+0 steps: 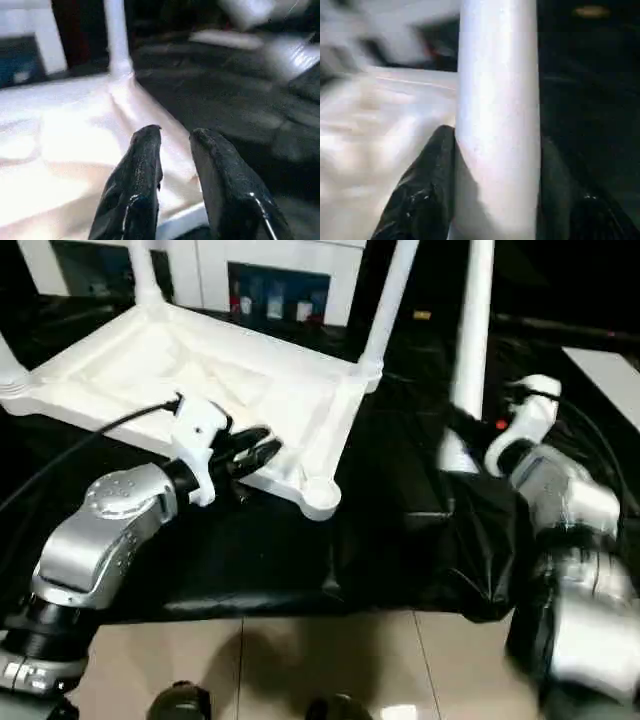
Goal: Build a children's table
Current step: Pick table leg
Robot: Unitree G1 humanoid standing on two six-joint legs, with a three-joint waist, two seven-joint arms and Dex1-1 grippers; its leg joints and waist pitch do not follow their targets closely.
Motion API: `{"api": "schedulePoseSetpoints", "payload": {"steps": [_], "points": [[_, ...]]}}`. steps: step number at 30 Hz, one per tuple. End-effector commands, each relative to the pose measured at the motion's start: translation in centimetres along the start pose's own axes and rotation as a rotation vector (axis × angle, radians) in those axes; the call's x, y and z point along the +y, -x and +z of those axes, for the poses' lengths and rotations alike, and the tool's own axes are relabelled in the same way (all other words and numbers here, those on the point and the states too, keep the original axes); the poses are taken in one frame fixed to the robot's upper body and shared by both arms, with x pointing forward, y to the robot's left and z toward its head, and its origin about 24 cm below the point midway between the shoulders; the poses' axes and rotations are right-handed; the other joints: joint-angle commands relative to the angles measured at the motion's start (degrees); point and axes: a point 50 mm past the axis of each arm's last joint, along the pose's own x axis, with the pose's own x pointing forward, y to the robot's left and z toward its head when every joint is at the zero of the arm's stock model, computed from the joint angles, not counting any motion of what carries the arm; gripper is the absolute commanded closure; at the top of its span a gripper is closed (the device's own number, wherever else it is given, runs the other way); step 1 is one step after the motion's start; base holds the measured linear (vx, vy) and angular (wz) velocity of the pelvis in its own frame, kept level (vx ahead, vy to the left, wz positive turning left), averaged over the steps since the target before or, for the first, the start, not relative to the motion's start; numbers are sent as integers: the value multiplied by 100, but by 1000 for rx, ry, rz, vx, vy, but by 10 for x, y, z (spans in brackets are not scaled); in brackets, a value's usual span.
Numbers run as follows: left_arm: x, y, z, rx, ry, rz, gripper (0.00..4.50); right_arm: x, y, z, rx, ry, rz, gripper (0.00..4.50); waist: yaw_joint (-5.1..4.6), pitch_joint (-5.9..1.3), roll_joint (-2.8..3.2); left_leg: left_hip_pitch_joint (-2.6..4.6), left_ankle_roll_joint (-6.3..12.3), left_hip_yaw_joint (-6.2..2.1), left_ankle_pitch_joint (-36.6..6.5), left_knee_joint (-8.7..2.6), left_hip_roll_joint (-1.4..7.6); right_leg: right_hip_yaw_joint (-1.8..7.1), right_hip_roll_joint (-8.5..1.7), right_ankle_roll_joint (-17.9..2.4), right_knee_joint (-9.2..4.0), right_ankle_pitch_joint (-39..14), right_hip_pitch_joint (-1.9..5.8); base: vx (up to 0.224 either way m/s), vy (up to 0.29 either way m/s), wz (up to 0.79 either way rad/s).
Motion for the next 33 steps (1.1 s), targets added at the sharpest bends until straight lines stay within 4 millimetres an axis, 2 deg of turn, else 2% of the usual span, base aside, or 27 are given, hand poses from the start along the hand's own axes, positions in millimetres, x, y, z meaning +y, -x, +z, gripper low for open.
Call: {"api": "schedulePoseSetpoints", "payload": {"steps": [1,2,3,5,6,9,11,12,15,16,17,18,21,22,27,28,29,32,33], "points": [[-8,-8,5,6,82,-69,311,24,3,5,-47,-13,182,264,36,-688,42,134,200,20,-604,-359,36,226,-286,-1091,-404,-370,407,0,0,0],[-11,-11,9,-24,132,-92,311,32,7,1,-53,-27,248,264,28,-685,40,120,158,38,-779,-377,15,202,-270,-1173,-457,-631,397,0,0,0],[-15,-15,18,-92,209,-129,284,42,13,-7,-60,-71,337,265,54,-692,33,140,112,46,-924,-367,24,216,-299,-1232,-476,-801,393,0,0,0],[-21,-21,32,-174,331,-202,277,58,20,-20,-53,-136,466,265,119,-677,47,167,101,46,-1234,-373,38,209,-329,-1253,-537,-1139,379,0,0,0],[-26,-24,40,-215,393,-256,277,67,24,-27,-40,-170,538,265,133,-675,36,143,59,31,-1352,-372,30,188,-333,-1196,-562,-1399,382,0,0,0],[-34,-30,57,-280,484,-354,247,86,31,-41,3,-221,657,265,174,-657,19,150,12,20,-1459,-388,28,178,-335,-993,-621,-1810,350,0,0,0],[-37,-33,69,-326,521,-398,236,95,32,-48,37,-254,712,265,166,-658,-9,133,-39,5,-1496,-400,26,157,-343,-792,-668,-2131,351,0,0,0],[-37,-35,72,-329,509,-401,216,98,32,-50,47,-263,722,265,155,-663,-44,105,-67,-13,-1430,-422,30,137,-357,-690,-687,-2237,377,0,0,0],[-39,-39,73,-301,472,-394,208,104,32,-54,77,-266,726,265,157,-642,-19,168,-141,-32,-1575,-451,41,126,-367,-421,-769,-2657,318,0,0,0],[-40,-40,73,-292,471,-393,204,106,33,-56,95,-260,733,265,153,-634,-3,193,-164,-36,-1674,-461,51,124,-374,-409,-786,-2735,299,0,0,0],[-41,-40,73,-289,473,-394,204,107,33,-56,102,-257,736,265,143,-643,-51,179,-190,-47,-1692,-462,49,109,-390,-361,-790,-2804,330,0,0,0],[-42,-40,72,-283,480,-395,204,109,32,-58,116,-251,742,265,145,-651,-32,164,-214,-61,-1651,-478,59,108,-399,-343,-785,-2762,340,0,0,0],[-43,-41,72,-270,488,-392,204,113,32,-58,126,-249,750,265,155,-670,-41,170,-253,-62,-1578,-491,66,108,-389,-414,-755,-2425,342,0,0,0],[-41,-42,72,-266,502,-361,204,116,30,-58,134,-236,748,265,152,-672,-63,159,-255,-57,-1567,-493,62,111,-383,-420,-751,-2368,344,0,0,0],[-37,-44,69,-258,531,-319,204,118,28,-60,147,-231,749,265,165,-698,-89,170,-304,-50,-1639,-498,58,120,-381,-437,-741,-2121,339,0,0,0],[-33,-44,67,-247,518,-282,204,118,25,-62,146,-182,704,265,171,-706,-100,168,-300,-47,-1607,-495,55,122,-382,-444,-738,-2060,347,0,0,0],[-31,-44,66,-238,509,-249,232,117,22,-63,138,-146,671,265,167,-712,-102,146,-343,-58,-1556,-503,64,124,-386,-406,-723,-2019,352,0,0,0],[-24,-45,64,-217,504,-161,241,117,7,-63,133,48,525,265,160,-731,-109,140,-370,-50,-1436,-492,42,128,-384,-385,-704,-1940,371,0,0,0],[-23,-45,63,-215,507,-150,248,117,4,-64,134,103,493,265,175,-732,-93,142,-412,-55,-1402,-492,60,135,-401,-387,-693,-1884,354,0,0,0]]}}
